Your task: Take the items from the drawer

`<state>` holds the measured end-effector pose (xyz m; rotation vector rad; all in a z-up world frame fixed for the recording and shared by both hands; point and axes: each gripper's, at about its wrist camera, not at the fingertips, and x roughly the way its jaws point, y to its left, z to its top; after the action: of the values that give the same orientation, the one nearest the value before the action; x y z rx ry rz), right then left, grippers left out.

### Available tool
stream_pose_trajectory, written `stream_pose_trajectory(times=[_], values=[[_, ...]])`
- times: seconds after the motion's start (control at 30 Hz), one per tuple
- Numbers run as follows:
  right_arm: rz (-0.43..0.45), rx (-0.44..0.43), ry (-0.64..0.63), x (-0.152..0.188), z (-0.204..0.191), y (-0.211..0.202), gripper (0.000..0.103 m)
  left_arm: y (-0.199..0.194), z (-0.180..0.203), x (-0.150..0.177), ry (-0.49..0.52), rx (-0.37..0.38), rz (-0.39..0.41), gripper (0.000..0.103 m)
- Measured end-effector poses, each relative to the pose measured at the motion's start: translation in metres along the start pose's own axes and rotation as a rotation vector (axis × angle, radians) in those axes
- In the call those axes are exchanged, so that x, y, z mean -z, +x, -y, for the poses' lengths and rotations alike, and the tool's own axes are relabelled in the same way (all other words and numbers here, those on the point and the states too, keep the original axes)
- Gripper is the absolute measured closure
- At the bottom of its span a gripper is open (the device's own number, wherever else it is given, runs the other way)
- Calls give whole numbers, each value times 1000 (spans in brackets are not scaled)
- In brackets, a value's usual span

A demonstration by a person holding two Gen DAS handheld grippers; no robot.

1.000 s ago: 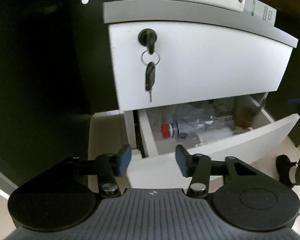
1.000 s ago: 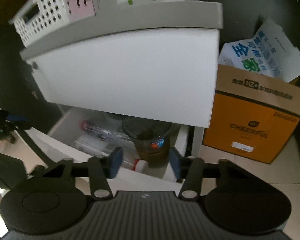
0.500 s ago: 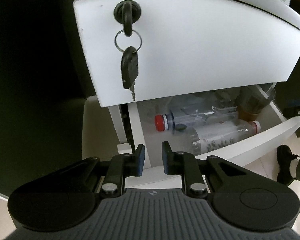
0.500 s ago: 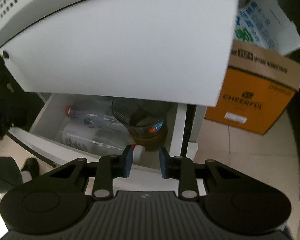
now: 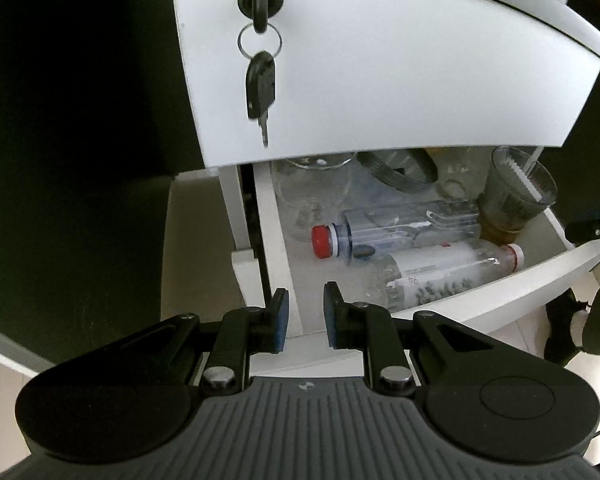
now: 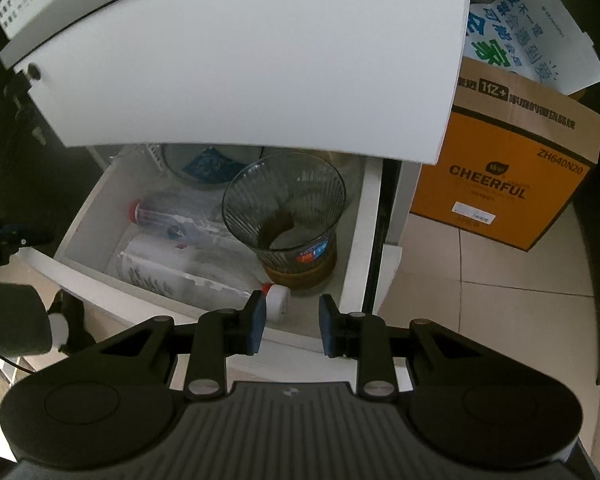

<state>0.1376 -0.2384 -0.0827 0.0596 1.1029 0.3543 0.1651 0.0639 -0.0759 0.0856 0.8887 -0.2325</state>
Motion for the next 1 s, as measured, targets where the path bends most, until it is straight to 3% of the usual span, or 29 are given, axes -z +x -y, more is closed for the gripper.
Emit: stream_pose_trajectory(times=[1.0], values=[[-142,-17,-1,48,-17,-29,71,-42,17,31,-5,-18,-126,83]])
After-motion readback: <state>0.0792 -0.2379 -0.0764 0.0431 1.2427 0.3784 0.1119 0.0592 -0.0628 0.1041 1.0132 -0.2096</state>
